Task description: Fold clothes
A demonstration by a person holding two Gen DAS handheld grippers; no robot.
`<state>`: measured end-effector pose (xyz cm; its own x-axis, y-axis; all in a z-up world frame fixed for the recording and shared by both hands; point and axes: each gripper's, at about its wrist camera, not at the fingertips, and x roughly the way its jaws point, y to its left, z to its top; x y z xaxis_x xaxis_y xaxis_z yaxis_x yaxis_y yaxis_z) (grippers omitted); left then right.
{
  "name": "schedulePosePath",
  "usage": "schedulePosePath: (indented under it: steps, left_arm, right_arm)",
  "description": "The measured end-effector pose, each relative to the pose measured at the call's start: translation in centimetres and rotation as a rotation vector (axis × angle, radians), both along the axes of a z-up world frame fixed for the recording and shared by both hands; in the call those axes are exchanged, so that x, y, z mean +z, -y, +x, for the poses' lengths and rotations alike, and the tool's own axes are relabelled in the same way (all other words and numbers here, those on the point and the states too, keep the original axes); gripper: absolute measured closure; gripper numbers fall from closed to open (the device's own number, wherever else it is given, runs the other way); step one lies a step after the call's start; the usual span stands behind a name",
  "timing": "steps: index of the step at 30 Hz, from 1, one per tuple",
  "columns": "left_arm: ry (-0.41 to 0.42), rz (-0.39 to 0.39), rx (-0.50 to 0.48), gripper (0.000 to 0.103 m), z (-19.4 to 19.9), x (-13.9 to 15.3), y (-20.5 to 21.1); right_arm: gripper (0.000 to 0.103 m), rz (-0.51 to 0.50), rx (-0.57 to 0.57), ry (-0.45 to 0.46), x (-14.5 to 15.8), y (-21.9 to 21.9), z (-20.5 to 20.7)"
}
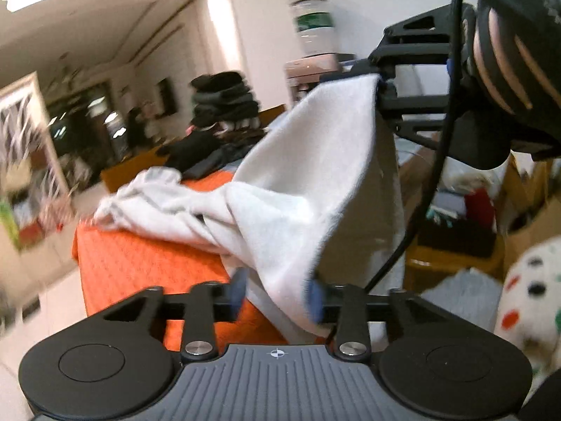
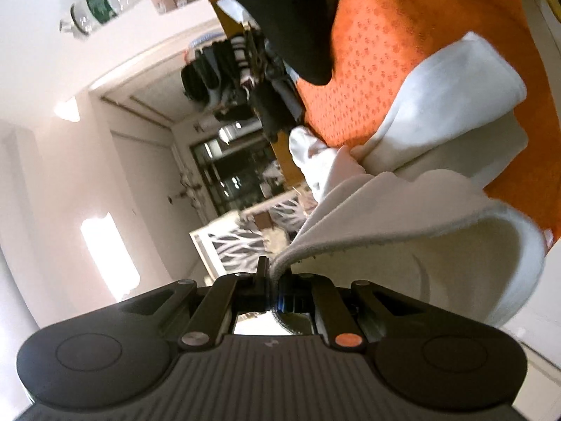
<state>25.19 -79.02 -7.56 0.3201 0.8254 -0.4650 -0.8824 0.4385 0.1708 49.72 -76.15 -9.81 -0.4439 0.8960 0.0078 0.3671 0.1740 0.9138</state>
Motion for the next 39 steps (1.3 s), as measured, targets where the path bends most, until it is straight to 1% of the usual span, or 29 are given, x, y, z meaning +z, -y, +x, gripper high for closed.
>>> schedulePosePath:
  steps: [3, 5, 10, 12, 16, 17, 18, 19, 20, 22, 24, 26, 27, 28, 31, 33, 35, 39]
  left_arm:
    - [0.078, -0.049, 0.071, 0.05, 0.8, -1.2, 0.0]
    - [0.131, -0.093, 0.118, 0.047, 1.3, -2.3, -0.1]
    - [0.218, -0.148, 0.199, 0.039, 3.0, -4.5, -0.8]
    - [0.235, -0.17, 0.23, 0.039, 3.2, -5.5, -1.3]
    - [0.238, -0.192, 0.313, 0.04, 2.5, -7.3, -2.5]
    - [0.244, -0.198, 0.325, 0.044, 2.1, -7.3, -2.6]
    - [0.25, -0.203, 0.337, 0.062, 1.8, -7.2, -2.7]
    - [0.253, -0.204, 0.345, 0.085, 1.4, -6.9, -2.7]
    - [0.249, -0.195, 0.341, 0.095, 1.3, -6.4, -2.6]
    - [0.242, -0.155, 0.336, 0.096, 0.8, -4.7, -2.2]
    - [0.218, -0.093, 0.322, 0.096, 0.5, -2.5, -1.4]
    - [0.171, -0.036, 0.294, 0.097, 0.6, -0.3, -0.6]
    - [0.145, -0.014, 0.277, 0.097, 0.9, 0.7, -0.3]
    - [0.12, 0.006, 0.26, 0.097, 1.3, 1.6, 0.0]
    - [0.052, 0.048, 0.209, 0.097, 2.8, 4.0, 0.3]
    - [0.01, 0.064, 0.182, 0.097, 4.0, 5.0, 0.5]
    - [-0.024, 0.07, 0.164, 0.097, 5.1, 5.5, 0.4]
    - [-0.073, 0.06, 0.146, 0.097, 6.8, 6.2, -0.3]
  right_arm:
    - [0.097, -0.007, 0.039, -0.007, 0.2, -0.1, 0.4]
    - [0.097, -0.012, 0.065, -0.011, 0.3, -0.1, 0.7]
    - [0.097, -0.012, 0.107, -0.044, 0.1, -0.2, 1.3]
    - [0.097, -0.005, 0.106, -0.068, 0.0, -0.2, 1.4]
    - [0.097, 0.003, 0.104, -0.095, -0.3, -0.2, 2.0]
    - [0.097, 0.0, 0.102, -0.099, -0.5, -0.2, 2.2]
    - [0.096, -0.002, 0.099, -0.096, -0.6, -0.1, 2.5]
    - [0.096, -0.005, 0.097, -0.091, -0.8, 0.0, 2.9]
    - [0.095, -0.012, 0.099, -0.076, -0.9, 0.2, 3.4]
    - [0.094, -0.027, 0.094, -0.038, -1.5, 0.5, 4.4]
    - [0.093, -0.046, 0.094, 0.032, -2.1, 0.9, 5.8]
    - [0.091, -0.078, 0.113, 0.116, -2.8, 1.2, 7.3]
    - [0.087, -0.09, 0.128, 0.157, -3.2, 1.2, 7.8]
    - [0.085, -0.104, 0.14, 0.196, -3.7, 1.4, 8.4]
    - [0.083, -0.131, 0.204, 0.304, -4.9, 1.9, 9.7]
    - [0.081, -0.142, 0.26, 0.372, -5.6, 2.1, 10.2]
    - [0.077, -0.124, 0.33, 0.486, -5.4, 2.3, 10.2]
    - [0.07, -0.023, 0.469, 0.771, -3.7, 3.4, 9.6]
